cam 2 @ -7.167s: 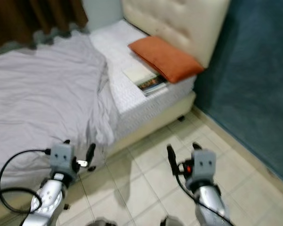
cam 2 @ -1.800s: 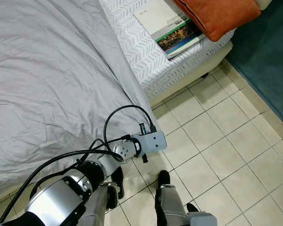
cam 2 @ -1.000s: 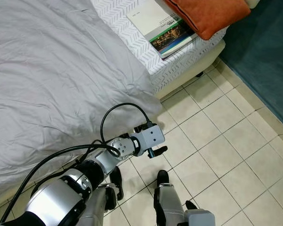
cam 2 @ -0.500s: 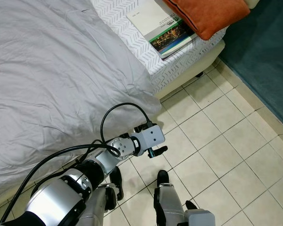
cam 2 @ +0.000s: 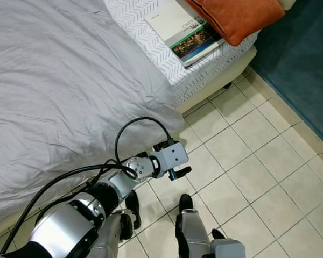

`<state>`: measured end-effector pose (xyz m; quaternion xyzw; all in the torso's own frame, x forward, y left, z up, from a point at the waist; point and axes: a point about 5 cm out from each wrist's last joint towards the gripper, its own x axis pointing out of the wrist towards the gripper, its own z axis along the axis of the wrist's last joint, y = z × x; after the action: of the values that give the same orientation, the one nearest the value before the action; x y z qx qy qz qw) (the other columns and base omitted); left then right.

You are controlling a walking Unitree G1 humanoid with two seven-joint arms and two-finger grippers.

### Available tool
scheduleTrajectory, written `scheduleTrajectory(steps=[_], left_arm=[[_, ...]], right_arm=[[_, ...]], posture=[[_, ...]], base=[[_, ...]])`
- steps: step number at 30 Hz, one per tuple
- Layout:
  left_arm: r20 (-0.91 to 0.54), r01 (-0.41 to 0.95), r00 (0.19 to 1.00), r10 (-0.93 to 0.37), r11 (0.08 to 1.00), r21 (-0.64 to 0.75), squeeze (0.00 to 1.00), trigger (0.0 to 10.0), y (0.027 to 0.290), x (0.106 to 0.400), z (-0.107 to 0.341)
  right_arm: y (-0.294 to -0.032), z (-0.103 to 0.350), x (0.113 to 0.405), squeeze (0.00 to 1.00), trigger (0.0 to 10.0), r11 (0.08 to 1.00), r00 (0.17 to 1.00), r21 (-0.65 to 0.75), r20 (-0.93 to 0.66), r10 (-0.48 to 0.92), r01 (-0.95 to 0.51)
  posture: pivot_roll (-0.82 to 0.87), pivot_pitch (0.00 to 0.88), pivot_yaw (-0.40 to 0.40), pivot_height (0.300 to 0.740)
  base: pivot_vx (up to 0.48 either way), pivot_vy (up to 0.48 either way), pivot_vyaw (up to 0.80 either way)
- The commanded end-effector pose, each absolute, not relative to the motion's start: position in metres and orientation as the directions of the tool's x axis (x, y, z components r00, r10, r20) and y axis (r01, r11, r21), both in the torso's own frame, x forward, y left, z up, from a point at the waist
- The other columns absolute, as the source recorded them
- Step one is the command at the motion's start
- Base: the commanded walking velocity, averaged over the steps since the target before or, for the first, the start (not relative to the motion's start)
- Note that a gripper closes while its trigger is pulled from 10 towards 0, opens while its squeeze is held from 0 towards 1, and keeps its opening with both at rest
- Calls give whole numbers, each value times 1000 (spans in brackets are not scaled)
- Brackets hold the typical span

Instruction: Clean up the room

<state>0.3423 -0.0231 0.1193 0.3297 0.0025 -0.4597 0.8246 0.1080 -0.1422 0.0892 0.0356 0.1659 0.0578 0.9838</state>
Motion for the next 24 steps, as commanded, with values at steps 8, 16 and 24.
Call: scheduleTrajectory(steps=[8,16,24], left_arm=[[-225,863,364,-904,237,447,1000,10000,-116,284,130],[-225,863,364,-904,237,447,1000,10000,-116,284,130],[-225,863,364,-904,237,447,1000,10000,-116,284,130]], right_arm=[[-143,80,100,0,10000,992,917,85,-381,117,-91],[-143,80,100,0,10000,992,917,85,-381,117,-91],[-143,80,100,0,10000,992,917,85,-381,117,-91]], posture=[[-301,601,89,740],[-301,601,89,740],[-301,601,89,740]], base=[[0,0,0],[0,0,0],[0,0,0]])
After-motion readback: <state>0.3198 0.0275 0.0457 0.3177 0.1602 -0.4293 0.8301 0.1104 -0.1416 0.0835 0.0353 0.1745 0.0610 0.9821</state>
